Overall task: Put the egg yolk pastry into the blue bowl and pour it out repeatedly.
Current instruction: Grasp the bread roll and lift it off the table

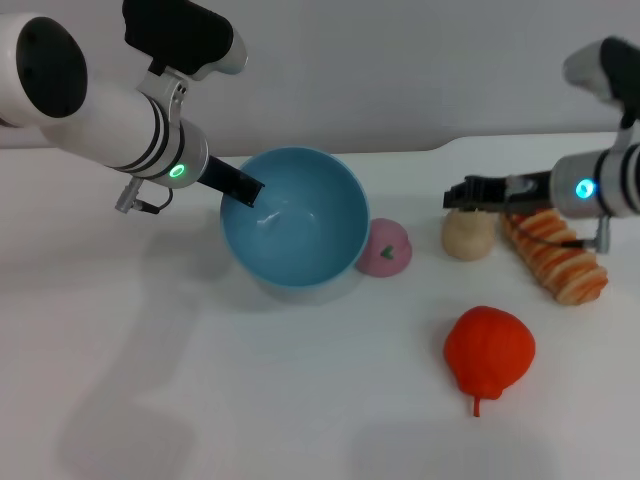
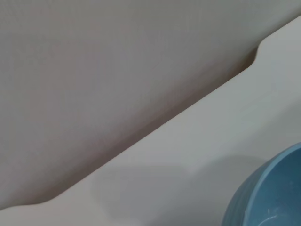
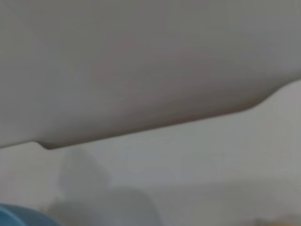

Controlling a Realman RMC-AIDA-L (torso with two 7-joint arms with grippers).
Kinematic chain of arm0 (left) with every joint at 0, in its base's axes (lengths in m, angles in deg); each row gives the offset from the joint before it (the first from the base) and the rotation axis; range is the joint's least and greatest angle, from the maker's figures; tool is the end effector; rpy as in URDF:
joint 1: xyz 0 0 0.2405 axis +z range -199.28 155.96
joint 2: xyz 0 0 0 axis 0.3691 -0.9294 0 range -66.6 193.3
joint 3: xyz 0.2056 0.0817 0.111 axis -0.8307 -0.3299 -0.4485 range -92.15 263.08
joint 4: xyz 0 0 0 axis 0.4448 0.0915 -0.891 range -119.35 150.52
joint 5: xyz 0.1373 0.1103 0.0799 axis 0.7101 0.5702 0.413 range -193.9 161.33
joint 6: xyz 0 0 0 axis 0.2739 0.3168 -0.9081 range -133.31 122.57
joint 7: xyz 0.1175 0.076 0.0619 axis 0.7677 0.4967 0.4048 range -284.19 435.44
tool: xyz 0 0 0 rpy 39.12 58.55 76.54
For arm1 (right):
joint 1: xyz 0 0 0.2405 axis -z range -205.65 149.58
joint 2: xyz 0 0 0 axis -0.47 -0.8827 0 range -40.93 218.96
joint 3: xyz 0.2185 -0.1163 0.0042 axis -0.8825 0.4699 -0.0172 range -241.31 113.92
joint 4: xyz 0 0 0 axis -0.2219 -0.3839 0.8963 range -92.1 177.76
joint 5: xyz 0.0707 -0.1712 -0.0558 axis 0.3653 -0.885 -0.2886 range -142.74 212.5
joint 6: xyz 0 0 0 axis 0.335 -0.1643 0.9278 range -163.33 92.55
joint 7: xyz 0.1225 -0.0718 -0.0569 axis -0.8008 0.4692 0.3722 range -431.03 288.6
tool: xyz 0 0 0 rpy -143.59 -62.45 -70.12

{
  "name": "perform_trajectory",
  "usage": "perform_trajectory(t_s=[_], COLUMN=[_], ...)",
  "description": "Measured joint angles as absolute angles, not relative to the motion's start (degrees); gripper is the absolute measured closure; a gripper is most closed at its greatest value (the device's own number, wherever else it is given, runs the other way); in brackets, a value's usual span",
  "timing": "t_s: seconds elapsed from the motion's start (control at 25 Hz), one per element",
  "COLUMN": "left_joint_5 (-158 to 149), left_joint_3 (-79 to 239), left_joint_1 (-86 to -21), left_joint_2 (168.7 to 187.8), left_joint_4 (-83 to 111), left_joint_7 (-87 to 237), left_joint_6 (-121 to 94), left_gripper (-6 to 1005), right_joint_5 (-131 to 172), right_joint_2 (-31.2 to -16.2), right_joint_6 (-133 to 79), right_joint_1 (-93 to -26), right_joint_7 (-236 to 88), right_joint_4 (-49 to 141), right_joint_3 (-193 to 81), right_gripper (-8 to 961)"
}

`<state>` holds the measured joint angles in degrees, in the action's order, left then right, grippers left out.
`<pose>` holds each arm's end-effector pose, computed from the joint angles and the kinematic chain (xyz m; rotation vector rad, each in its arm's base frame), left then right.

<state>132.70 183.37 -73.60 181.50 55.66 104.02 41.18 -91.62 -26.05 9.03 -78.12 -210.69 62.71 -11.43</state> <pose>-0.1811 0.4359 -0.0484 -2.3158 -0.8394 0.2533 0.2440 0.4269 -0.0319 -2.0228 1.5988 0.2994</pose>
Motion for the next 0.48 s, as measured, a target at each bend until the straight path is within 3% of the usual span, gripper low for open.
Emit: perform_trajectory(t_s=[0.24,0.48], left_joint_5=[132.69,132.70], left_joint_3=[183.37,183.37], left_joint_1=[-73.60,-73.60], left_joint_2=[181.39,181.50], left_joint_4=[55.66,55.66], left_joint_7=[103.88,103.82], left_joint_6=[41.51,41.56], left_gripper=[1000,1000], right_joint_5=[-98.07,-102.21], right_joint_2=[-22.49,-21.52], right_joint_6=[15.06,17.19], right_joint_1=[-78.87,-79.69], right_joint_7=[-219.46,-224.07], right_joint_4=[65.41,65.20], right_joint_3=[-10.83,-10.80], right_gripper=[726,518])
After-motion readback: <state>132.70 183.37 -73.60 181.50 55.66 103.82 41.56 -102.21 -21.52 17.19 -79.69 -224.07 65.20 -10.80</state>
